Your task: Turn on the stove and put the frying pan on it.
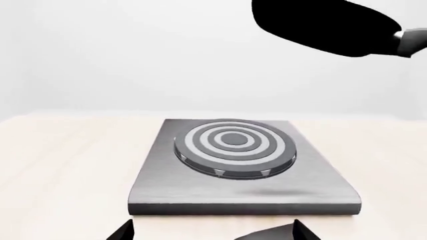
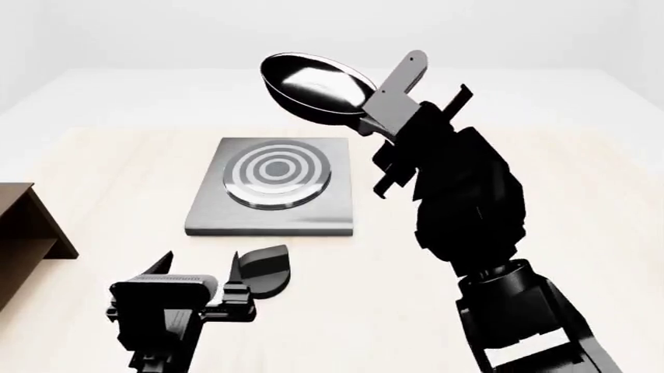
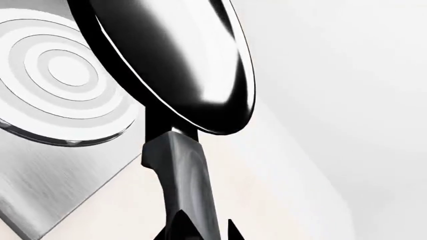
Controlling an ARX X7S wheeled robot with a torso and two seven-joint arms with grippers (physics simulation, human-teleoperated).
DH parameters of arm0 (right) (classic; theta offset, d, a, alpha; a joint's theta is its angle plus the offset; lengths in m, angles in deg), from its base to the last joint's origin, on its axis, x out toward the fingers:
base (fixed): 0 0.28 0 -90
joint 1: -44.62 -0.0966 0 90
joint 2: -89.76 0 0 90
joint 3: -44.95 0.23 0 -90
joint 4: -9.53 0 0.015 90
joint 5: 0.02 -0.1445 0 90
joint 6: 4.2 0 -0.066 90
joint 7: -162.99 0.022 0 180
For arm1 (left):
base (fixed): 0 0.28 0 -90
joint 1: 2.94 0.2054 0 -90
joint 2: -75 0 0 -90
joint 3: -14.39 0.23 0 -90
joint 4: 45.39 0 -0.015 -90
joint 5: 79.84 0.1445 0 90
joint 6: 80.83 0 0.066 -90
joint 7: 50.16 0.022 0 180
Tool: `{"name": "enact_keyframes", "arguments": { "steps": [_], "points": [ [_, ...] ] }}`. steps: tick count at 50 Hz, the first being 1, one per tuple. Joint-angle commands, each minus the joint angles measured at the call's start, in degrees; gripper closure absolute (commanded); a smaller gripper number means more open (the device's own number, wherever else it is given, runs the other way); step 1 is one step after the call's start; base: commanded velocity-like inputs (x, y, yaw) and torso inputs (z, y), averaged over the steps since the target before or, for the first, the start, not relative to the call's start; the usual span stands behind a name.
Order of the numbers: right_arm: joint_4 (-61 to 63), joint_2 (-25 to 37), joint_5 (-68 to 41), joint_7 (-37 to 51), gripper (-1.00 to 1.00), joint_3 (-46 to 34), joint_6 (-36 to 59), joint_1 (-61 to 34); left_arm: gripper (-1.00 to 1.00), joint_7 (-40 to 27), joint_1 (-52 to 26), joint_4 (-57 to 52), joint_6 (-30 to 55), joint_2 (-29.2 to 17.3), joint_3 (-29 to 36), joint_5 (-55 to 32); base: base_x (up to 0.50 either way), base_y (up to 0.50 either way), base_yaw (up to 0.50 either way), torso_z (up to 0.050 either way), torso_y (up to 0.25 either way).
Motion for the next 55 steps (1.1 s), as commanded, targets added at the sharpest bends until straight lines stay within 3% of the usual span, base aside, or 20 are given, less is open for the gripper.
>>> {"name": "enact_keyframes", "arguments": {
  "steps": [1, 22, 46, 55],
  "points": [
    [-3.46, -3.49, -0.02, 5.82, 1.00, -2.19, -3.69, -1.56, -1.00, 0.82, 0.43, 0.20, -1.40, 0.03, -0.59, -1.49, 0.00, 0.00, 0.00, 0.000, 0.000],
    [-9.69, -3.69, -14.64, 19.04, 1.00, -12.56, -2.13, -6.39, -1.00, 0.78, 0.45, 0.11, -2.71, -0.06, -1.49, -2.70, 0.00, 0.00, 0.00, 0.000, 0.002],
    [-10.48, -3.62, -20.24, 23.90, 1.00, -16.66, -2.11, -8.20, -1.00, 0.65, 0.82, 0.57, -4.15, 0.11, -1.52, -3.23, 0.00, 0.00, 0.00, 0.000, -0.248],
    [-12.93, -3.96, -24.09, 29.31, 1.00, -21.32, -3.23, -9.91, -1.00, 1.09, 0.79, 0.77, -3.69, -0.19, -0.88, -3.60, 0.00, 0.00, 0.00, 0.000, 0.000]
  ]
}}
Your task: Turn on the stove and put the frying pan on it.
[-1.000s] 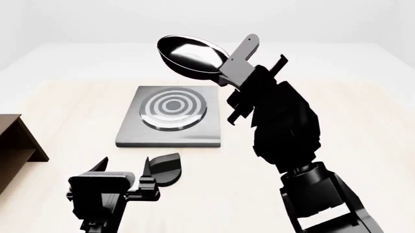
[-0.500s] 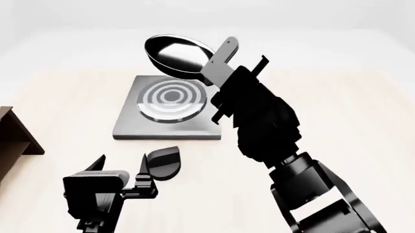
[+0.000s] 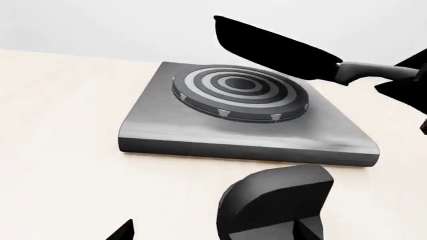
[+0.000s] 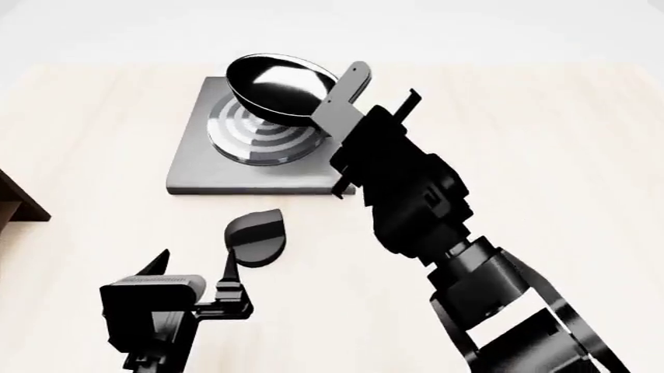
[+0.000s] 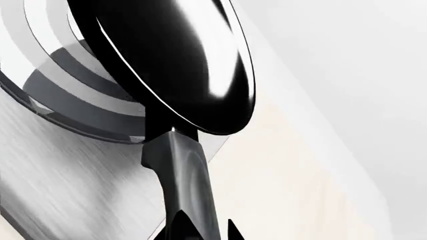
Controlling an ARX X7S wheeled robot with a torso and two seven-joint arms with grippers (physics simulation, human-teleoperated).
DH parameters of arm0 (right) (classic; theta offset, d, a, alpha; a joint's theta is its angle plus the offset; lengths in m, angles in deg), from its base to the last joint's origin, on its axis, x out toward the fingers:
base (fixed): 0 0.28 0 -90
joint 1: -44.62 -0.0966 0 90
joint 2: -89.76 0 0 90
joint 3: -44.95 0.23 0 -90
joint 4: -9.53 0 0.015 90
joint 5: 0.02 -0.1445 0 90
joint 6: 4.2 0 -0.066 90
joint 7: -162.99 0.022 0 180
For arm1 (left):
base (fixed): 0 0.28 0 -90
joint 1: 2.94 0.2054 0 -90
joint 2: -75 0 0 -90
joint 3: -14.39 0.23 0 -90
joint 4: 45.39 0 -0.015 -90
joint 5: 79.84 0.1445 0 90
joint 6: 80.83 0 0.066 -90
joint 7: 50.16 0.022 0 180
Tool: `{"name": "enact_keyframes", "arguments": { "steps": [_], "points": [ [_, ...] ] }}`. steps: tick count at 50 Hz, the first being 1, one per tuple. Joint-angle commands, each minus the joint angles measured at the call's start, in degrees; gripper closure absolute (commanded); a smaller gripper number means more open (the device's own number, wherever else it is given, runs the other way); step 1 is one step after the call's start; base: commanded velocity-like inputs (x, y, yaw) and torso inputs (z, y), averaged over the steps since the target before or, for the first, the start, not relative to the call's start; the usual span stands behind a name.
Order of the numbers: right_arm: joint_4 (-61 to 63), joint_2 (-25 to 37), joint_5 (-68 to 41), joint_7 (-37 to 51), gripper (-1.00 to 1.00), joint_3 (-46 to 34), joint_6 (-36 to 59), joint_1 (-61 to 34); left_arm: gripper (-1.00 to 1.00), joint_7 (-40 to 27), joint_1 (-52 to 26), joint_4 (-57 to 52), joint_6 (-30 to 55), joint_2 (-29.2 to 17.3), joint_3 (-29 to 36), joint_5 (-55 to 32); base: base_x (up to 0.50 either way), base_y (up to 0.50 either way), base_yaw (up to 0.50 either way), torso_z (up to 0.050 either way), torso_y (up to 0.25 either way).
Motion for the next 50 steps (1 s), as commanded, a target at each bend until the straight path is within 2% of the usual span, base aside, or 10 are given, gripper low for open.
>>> {"name": "enact_keyframes", "arguments": {
  "steps": [1, 15, 27, 37, 44, 45, 50],
  "points": [
    [-0.75, -0.56, -1.26, 6.50, 1.00, -4.68, -2.07, -3.19, -1.00, 0.16, -0.07, 0.28, 0.46, -0.16, 0.26, -0.75, 0.00, 0.00, 0.00, 0.000, 0.000],
    [-7.81, -0.62, -14.01, 13.41, 1.00, -14.82, -6.27, -6.04, -1.00, 0.09, -0.08, 0.37, 0.69, -0.44, 0.19, -1.49, 0.00, 0.00, 0.00, 0.000, 0.001],
    [-8.14, -0.67, -20.71, 16.62, 1.00, -21.35, -7.40, -7.16, -1.00, 0.02, -0.35, 0.45, 1.00, -0.63, 0.11, -2.23, 0.00, 0.00, 0.00, 0.000, 0.002],
    [-13.63, -0.75, -37.22, 23.02, 1.00, -37.19, -11.51, -11.18, -1.00, 0.06, -0.28, 0.70, 0.59, -0.74, 0.00, -2.48, 0.00, 0.00, 0.00, 0.000, 0.001],
    [-14.31, -0.75, -42.60, 24.87, 1.00, -42.95, -13.31, -11.89, -1.00, 0.02, -0.34, 1.21, 0.09, -0.63, 0.21, -2.19, 0.00, 0.00, 0.00, 0.000, 0.000],
    [-14.46, -0.75, -42.98, 25.04, -1.00, -43.31, -13.52, -11.93, -1.00, -0.04, -0.33, 1.23, 0.08, -0.63, 0.20, -2.17, 0.00, 0.00, 0.00, 0.000, 0.000],
    [-14.97, -0.76, -44.98, 25.10, -1.00, -44.12, -14.26, -11.95, -1.00, -0.09, -0.25, 1.34, -0.08, -0.65, 0.24, -2.20, 0.00, 0.00, 0.00, 0.000, 0.000]
  ]
}}
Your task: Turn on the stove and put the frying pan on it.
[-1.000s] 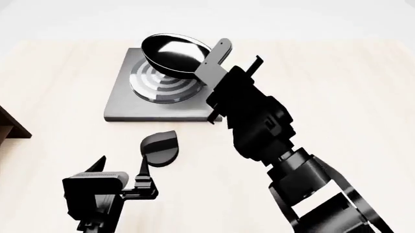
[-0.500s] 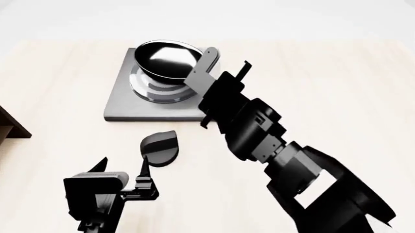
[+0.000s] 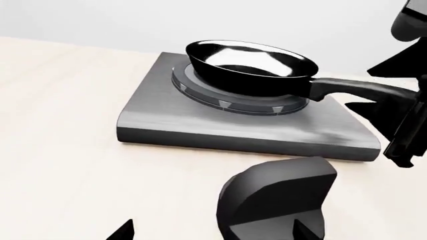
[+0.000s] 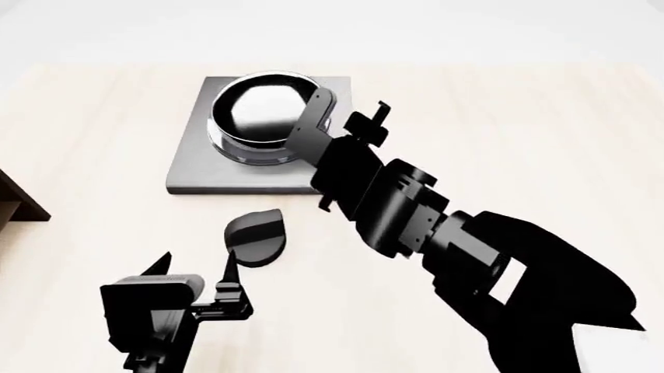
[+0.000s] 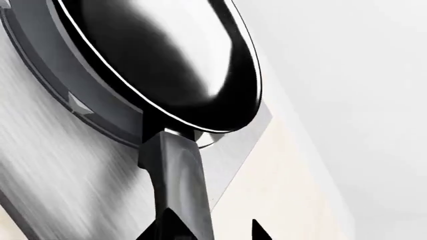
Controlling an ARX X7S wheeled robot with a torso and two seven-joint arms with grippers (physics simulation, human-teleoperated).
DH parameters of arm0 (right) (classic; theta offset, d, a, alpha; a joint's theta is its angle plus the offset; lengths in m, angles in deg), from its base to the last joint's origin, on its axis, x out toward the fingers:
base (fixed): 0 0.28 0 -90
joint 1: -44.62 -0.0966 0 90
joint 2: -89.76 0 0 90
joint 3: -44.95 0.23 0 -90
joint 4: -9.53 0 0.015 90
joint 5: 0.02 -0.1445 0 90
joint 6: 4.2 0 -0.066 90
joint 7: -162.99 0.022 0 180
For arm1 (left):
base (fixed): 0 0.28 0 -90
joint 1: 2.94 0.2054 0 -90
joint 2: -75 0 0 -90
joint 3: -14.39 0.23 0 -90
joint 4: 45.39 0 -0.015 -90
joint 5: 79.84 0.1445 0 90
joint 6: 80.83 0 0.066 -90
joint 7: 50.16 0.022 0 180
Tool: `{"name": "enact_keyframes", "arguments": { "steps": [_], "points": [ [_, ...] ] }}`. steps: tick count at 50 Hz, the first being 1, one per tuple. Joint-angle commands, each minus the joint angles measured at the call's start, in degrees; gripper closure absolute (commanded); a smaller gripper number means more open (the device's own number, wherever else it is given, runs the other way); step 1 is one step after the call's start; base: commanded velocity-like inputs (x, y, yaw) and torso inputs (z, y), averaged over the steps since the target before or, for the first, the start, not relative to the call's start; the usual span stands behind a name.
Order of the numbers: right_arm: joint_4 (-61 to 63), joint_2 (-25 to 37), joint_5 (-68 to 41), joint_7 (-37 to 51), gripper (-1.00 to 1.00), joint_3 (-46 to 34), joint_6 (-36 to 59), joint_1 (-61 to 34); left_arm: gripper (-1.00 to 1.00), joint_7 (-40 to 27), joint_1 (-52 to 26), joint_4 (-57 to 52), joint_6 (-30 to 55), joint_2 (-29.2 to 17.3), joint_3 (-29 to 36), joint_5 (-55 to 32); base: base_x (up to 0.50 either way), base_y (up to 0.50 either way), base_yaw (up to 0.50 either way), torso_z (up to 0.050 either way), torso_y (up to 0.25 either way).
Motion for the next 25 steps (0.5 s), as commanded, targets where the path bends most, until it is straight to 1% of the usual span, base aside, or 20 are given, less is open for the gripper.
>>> {"name": "enact_keyframes", "arguments": {
  "steps": [1, 10, 13, 14, 18, 25],
  "points": [
    [-1.47, -0.08, -6.65, 2.49, -1.00, -6.54, -2.45, -1.56, -1.00, -0.13, 0.06, 0.38, -0.45, 0.00, 0.10, 0.03, 0.00, 0.00, 0.00, 0.000, 0.000],
    [-1.53, -0.07, -7.80, 2.63, -1.00, -6.87, -2.89, -1.98, -1.00, -0.41, -0.07, 0.45, -0.15, -0.10, 0.28, -0.09, 0.00, 0.00, 0.00, 0.000, 0.000],
    [-1.36, -0.02, -10.48, 0.51, -1.00, -5.15, -2.87, -2.39, -1.00, -0.57, 0.03, 0.18, -0.04, -0.19, 0.27, -0.16, 0.00, 0.00, 0.00, 0.000, 0.000],
    [-0.87, 0.30, -13.16, -1.79, -1.00, -3.16, -2.36, -2.62, -1.00, -0.57, 0.08, 0.19, -0.08, -0.21, 0.28, -0.17, 0.00, 0.00, 0.00, 0.000, 0.000],
    [-0.87, 0.83, -17.16, -5.00, -1.00, -0.06, -1.94, -2.82, -1.00, -0.64, 0.09, 0.23, -0.16, -0.26, 0.28, -0.19, 0.00, 0.00, 0.00, 0.000, 0.000],
    [-1.88, 0.90, -19.79, -7.69, -1.00, 1.84, -2.10, -2.83, -1.00, -0.81, -0.13, 0.23, 0.13, -0.37, 0.31, -0.46, 0.00, 0.00, 0.00, 0.000, 0.000]
  ]
}}
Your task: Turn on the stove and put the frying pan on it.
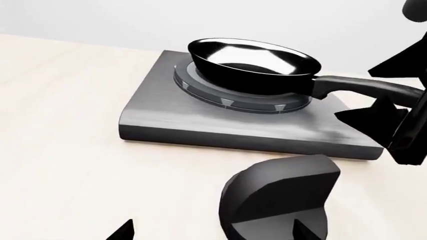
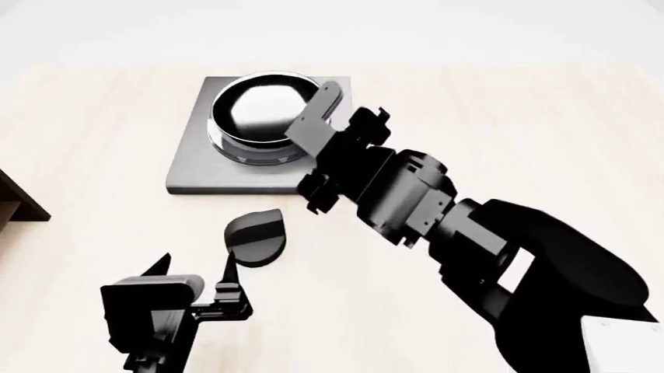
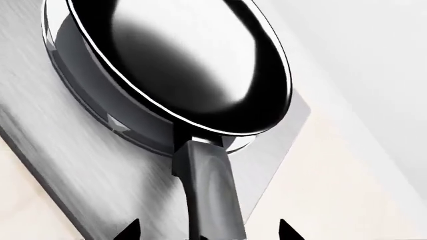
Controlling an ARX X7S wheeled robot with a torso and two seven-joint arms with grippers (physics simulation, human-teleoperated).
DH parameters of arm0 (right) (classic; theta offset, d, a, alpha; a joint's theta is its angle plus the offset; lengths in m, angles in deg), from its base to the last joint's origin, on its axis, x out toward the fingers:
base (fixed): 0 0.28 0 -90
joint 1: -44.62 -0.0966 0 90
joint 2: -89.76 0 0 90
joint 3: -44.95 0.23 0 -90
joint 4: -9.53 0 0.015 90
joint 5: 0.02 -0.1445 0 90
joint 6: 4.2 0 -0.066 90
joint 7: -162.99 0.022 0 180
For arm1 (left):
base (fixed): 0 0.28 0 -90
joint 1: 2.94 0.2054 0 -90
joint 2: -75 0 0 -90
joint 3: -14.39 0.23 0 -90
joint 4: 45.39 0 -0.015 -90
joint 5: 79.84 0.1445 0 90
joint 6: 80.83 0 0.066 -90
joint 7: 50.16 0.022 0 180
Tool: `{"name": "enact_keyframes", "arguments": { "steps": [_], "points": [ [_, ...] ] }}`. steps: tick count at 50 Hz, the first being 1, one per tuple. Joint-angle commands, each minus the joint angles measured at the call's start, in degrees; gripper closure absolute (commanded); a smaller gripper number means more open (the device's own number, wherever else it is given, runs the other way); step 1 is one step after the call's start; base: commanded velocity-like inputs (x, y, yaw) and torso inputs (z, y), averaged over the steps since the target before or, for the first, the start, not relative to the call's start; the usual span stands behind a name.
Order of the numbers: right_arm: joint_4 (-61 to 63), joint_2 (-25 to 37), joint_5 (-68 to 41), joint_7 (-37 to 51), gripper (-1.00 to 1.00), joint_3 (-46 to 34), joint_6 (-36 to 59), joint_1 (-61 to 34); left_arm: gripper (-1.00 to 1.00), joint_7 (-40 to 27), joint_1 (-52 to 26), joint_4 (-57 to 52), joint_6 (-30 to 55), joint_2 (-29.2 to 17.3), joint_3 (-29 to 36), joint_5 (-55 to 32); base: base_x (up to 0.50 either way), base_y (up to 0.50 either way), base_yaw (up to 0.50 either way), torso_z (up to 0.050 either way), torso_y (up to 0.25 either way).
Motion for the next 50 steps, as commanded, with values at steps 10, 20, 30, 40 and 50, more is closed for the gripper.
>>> {"name": "enact_keyframes", "arguments": {
  "steps": [10, 20, 30, 40, 50],
  "points": [
    [9.80, 5.49, -8.80, 0.10, -1.00, 5.60, 1.77, -1.59, -1.00, -1.15, -0.56, -0.42, 0.98, -0.43, -0.33, -0.63, 0.00, 0.00, 0.00, 0.000, 0.000],
    [35.60, 17.58, -12.27, 12.17, -1.00, 8.76, 5.89, -2.49, -1.00, -1.81, -0.64, -1.02, 1.09, -0.57, -0.25, -0.43, 0.00, 0.00, 0.00, 0.000, 0.000],
    [58.26, 29.04, -17.95, 21.37, -1.00, 11.18, 8.91, 0.12, -1.00, -3.17, -0.61, -3.36, 1.52, -1.20, -1.41, -1.01, 0.00, 0.00, 0.00, 0.000, 0.000],
    [81.37, 45.22, -16.61, 38.70, -1.00, 15.62, 0.90, 11.17, -1.00, -5.29, -0.38, -8.11, -0.75, -1.09, -6.79, -4.76, 0.00, 0.00, 0.00, 0.000, 0.000],
    [91.68, 61.26, 1.56, 53.34, -1.00, 17.47, -25.35, 32.67, -1.00, -4.01, 1.98, -13.85, -5.24, -1.56, -7.61, -4.36, 0.00, 0.00, 0.00, 0.000, 0.000]
  ]
}}
